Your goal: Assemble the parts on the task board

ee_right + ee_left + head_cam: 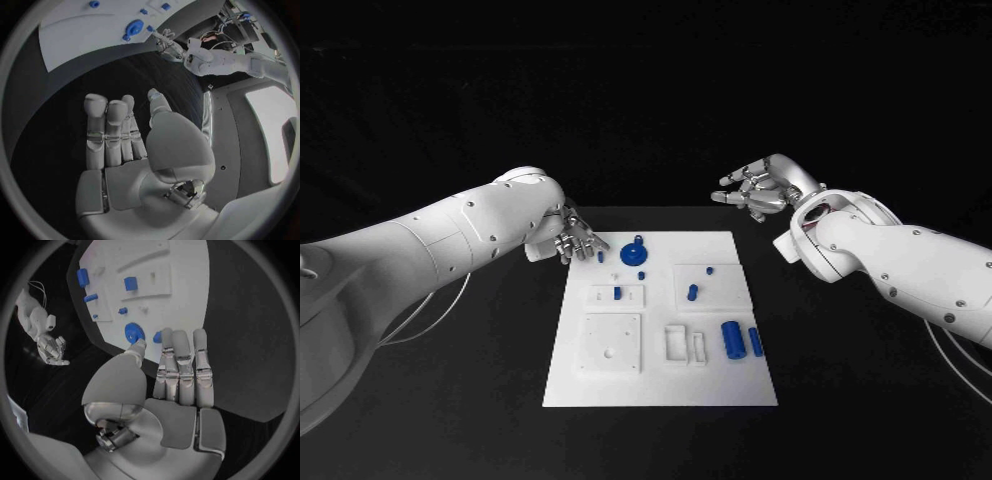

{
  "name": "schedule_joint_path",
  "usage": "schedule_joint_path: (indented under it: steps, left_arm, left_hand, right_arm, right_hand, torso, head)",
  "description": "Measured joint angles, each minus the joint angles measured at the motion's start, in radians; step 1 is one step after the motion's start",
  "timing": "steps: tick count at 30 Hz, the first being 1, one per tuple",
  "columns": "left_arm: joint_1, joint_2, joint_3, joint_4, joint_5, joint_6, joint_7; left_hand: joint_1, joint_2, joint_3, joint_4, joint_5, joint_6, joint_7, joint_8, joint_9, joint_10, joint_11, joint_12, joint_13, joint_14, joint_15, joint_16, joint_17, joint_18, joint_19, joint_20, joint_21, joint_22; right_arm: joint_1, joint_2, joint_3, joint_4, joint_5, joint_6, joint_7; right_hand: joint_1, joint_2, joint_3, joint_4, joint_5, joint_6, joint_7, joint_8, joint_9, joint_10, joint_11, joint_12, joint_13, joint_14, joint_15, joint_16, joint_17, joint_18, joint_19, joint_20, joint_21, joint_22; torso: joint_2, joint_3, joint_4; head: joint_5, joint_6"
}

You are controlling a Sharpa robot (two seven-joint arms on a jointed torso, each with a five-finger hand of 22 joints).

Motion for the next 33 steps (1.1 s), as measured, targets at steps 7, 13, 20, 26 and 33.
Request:
schedule_joint_path:
  steps: [7,13,20,26,33]
  left_arm:
    - [-0.006,0.007,-0.001,-0.005,0.001,0.009,0.002]
    - [-0.008,0.009,-0.001,-0.009,0.003,0.011,0.004]
    - [-0.011,0.010,-0.001,-0.020,0.007,0.011,0.007]
    - [-0.014,0.011,-0.001,-0.028,0.016,0.010,0.010]
    - [-0.018,0.018,-0.001,-0.040,0.026,0.008,0.013]
  left_hand:
    - [0.005,0.005,-0.002,-0.002,0.000,-0.008,0.000,0.000,-0.005,0.000,0.000,0.000,0.000,0.000,0.000,0.000,-0.001,0.000,-0.004,0.004,0.000,0.000]
    - [0.000,0.011,-0.003,-0.003,0.000,-0.020,0.005,0.000,-0.066,-0.004,0.004,-0.004,0.001,0.000,0.000,0.000,-0.004,0.000,-0.004,0.004,0.000,-0.002]
    - [0.005,0.048,-0.022,-0.022,0.000,-0.025,0.011,0.000,-0.092,0.000,0.007,-0.009,0.001,0.000,0.000,0.000,-0.007,0.000,-0.004,0.004,0.000,-0.003]
    - [0.020,0.080,-0.040,-0.040,0.000,-0.025,0.011,0.000,-0.105,0.000,0.007,-0.009,0.001,0.000,0.000,0.000,-0.007,0.000,-0.004,0.004,0.000,-0.004]
    - [0.010,0.090,-0.044,-0.039,0.000,-0.025,0.011,0.000,-0.106,0.000,0.007,-0.009,0.003,0.000,0.000,0.007,-0.007,0.000,-0.004,0.004,0.000,-0.004]
  right_arm:
    - [0.000,0.001,0.000,0.001,0.000,0.000,0.000]
    - [0.000,0.002,0.000,0.003,0.000,-0.001,0.000]
    - [0.000,0.003,0.000,0.004,-0.001,-0.001,0.000]
    - [0.000,0.003,0.000,0.004,-0.001,-0.002,0.000]
    - [0.000,0.002,0.000,0.005,-0.001,-0.002,0.000]
  right_hand:
    - [0.000,0.000,0.000,0.000,0.000,0.000,0.000,0.000,0.000,0.000,0.000,0.000,0.000,0.000,0.000,0.000,0.000,0.000,0.000,0.000,0.000,0.000]
    - [0.000,0.000,0.000,0.000,0.000,0.000,0.000,0.000,0.000,0.000,0.000,0.000,0.000,0.000,0.000,0.000,0.000,0.000,0.000,0.000,0.000,0.000]
    - [0.000,0.000,0.000,0.000,0.000,0.001,-0.001,0.000,0.000,0.000,0.000,0.000,0.000,0.000,0.000,0.000,0.000,0.000,0.000,0.000,0.000,0.000]
    - [0.000,0.000,0.000,0.000,0.000,0.001,-0.001,0.000,0.000,0.000,0.000,0.000,0.000,0.000,0.000,0.000,0.000,0.000,0.000,0.000,0.000,0.000]
    - [0.000,0.000,0.003,-0.003,0.000,0.001,-0.001,0.000,0.000,0.000,0.000,0.000,0.000,0.000,0.000,0.000,0.000,0.000,0.000,0.000,0.000,0.000]
  torso:
    - [0.001,-0.0003,-0.0011]
    - [0.001,-0.0002,-0.0010]
    - [0.001,0.0000,-0.0008]
    - [0.001,0.0000,-0.0004]
    - [0.001,0.0007,0.0002]
  head:
    - [0.002,0.000]
    - [0.003,-0.001]
    - [0.002,0.001]
    - [-0.001,0.000]
    - [0.001,-0.002]
